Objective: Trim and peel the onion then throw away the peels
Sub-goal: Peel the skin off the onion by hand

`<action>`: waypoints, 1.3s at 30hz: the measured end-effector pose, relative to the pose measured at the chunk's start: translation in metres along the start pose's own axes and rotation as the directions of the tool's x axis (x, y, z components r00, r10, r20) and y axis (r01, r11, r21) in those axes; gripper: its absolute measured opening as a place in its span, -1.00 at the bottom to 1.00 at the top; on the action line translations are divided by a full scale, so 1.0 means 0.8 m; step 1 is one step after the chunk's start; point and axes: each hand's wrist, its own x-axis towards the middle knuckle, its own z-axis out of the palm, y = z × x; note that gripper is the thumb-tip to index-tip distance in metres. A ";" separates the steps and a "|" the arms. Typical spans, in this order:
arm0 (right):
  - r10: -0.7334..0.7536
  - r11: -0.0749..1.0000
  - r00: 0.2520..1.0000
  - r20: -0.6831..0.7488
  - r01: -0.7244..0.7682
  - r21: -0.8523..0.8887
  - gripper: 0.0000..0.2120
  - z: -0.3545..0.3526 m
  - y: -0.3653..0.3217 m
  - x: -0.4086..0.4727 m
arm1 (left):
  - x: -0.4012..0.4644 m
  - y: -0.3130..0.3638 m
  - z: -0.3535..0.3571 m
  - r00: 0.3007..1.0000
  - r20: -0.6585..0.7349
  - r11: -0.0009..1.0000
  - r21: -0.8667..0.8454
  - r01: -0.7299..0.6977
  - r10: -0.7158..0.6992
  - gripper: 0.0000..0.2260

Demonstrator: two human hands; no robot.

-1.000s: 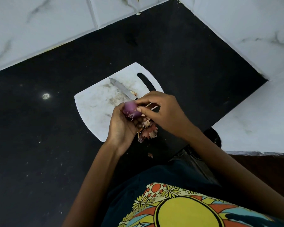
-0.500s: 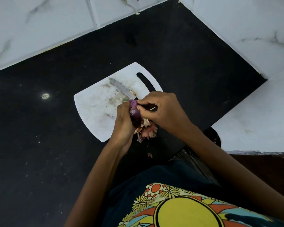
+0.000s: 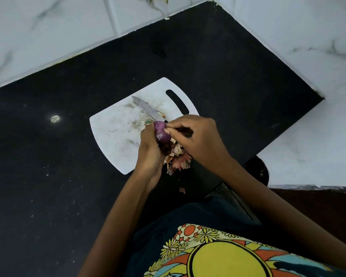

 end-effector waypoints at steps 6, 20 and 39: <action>-0.067 0.994 0.997 -0.035 0.063 -0.084 -0.91 0.012 0.002 -0.005 | 0.003 -0.009 0.001 0.995 -0.058 0.996 0.036 -0.076 0.078 -0.65; 0.418 0.820 0.908 0.001 -0.378 0.429 -0.92 0.015 0.000 -0.001 | -0.009 0.011 0.005 0.995 -0.085 0.988 -0.148 0.042 -0.055 -0.69; 0.429 0.803 0.902 0.055 -0.409 0.433 -0.88 0.004 0.007 0.005 | -0.013 0.017 -0.005 0.990 0.031 0.979 -0.143 0.142 -0.139 -0.57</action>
